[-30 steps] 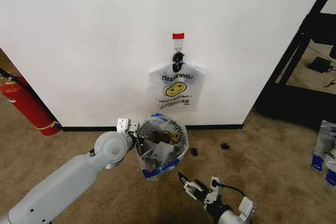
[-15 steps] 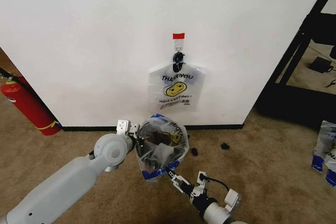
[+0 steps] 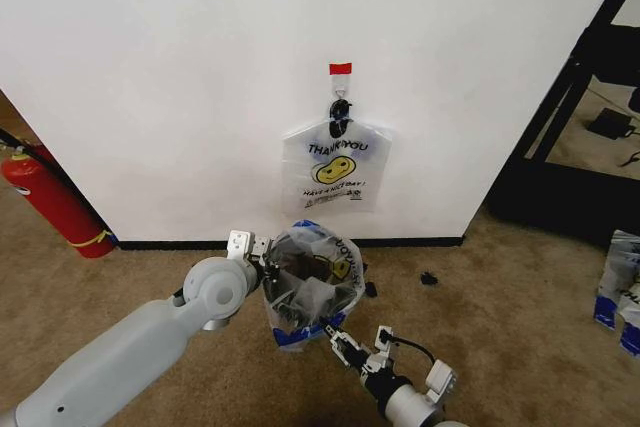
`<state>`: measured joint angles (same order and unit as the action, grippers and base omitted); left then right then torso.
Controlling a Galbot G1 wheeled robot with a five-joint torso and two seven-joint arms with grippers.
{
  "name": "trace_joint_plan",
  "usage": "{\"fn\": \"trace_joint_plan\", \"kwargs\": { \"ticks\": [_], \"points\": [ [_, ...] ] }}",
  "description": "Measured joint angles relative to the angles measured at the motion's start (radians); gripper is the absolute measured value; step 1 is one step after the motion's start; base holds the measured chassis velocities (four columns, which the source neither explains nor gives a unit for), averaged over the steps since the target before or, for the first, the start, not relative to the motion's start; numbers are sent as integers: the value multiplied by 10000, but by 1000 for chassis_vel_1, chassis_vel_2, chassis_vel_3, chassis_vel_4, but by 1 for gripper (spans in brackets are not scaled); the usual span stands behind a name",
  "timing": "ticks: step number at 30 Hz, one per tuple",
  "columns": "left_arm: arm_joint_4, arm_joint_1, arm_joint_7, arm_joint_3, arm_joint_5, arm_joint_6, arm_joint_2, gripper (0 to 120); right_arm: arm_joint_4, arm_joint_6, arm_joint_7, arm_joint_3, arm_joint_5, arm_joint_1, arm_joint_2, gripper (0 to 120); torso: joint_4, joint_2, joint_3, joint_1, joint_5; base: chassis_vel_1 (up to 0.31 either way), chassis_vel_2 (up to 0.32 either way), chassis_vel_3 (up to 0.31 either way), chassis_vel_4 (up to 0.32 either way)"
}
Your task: Pick up the garbage bag from the wall and place it over the trash bin.
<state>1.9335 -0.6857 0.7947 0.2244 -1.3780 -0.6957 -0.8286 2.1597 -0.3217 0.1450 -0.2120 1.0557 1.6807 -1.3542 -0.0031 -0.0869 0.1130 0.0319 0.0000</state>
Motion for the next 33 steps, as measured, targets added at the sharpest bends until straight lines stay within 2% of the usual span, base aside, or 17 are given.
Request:
{"fn": "trace_joint_plan", "kwargs": {
  "ticks": [3,9,21,33],
  "points": [
    [25,-2,3,-17,-6,0,16,0,0,30,32,29,-58,16,-4,26,1,0,0,0,-2,0,0,0,0],
    [127,-43,15,-47,-35,1,48,0,-24,131,81,82,-178,41,-60,1,0,0,0,0,0,0,0,0,0],
    [28,-92,38,-447,-333,-12,35,0,67,369,0,-60,-446,335,49,0,0,0,0,0,-1,0,0,0,0],
    [563,-379,387,-1009,-1234,-112,215,0,-831,671,63,-303,-761,-318,-67,0,0,0,0,0,0,0,0,0,0]
  ]
}}
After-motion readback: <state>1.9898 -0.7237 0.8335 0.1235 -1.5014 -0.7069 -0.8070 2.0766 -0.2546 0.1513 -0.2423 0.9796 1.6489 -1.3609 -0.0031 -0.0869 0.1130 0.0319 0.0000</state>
